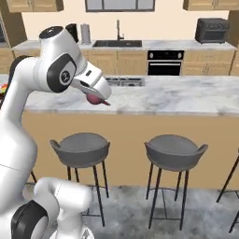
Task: Take the cheese, chicken drumstick, and onion from the fridge and place them on the plate on the dining counter to create an appetizer plate.
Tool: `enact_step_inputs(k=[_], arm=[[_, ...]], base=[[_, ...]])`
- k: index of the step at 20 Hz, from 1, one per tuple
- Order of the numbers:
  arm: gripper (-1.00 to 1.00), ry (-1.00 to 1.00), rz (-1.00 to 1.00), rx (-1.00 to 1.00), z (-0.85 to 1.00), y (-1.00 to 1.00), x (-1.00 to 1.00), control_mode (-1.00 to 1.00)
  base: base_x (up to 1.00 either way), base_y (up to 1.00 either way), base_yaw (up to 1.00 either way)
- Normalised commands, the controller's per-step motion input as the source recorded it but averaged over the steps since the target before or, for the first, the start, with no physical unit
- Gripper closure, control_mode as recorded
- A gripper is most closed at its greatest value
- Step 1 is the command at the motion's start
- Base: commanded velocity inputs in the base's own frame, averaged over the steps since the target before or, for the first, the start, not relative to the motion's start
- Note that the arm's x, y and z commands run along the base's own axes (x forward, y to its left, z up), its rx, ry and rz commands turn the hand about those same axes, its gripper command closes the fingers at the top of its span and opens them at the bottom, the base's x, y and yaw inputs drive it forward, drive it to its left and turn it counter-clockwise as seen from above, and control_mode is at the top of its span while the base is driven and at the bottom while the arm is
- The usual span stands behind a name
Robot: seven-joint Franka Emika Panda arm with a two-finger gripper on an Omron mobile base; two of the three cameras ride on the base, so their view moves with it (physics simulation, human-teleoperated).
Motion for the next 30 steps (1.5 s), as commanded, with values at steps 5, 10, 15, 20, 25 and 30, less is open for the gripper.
enact_step_inputs(k=[5, 10, 15, 20, 25, 30], arm=[[1.0, 0.0, 0.0, 0.0, 0.0, 0.0, 0.0, 1.0], [1.0, 0.0, 0.0, 0.0, 0.0, 0.0, 0.0, 1.0], [1.0, 0.0, 0.0, 0.0, 0.0, 0.0, 0.0, 1.0], [1.0, 0.0, 0.0, 0.0, 0.0, 0.0, 0.0, 1.0], [1.0, 0.0, 0.0, 0.0, 0.0, 0.0, 0.0, 1.0], [1.0, 0.0, 0.0, 0.0, 0.0, 0.0, 0.0, 1.0]], base=[[-0.79, 1.0, 0.54], [-0.07, 1.0, 0.28], [0.25, 1.0, 0.01], [0.49, 1.0, -0.08], [0.92, 0.78, -0.12], [0.99, 0.22, -0.17]])
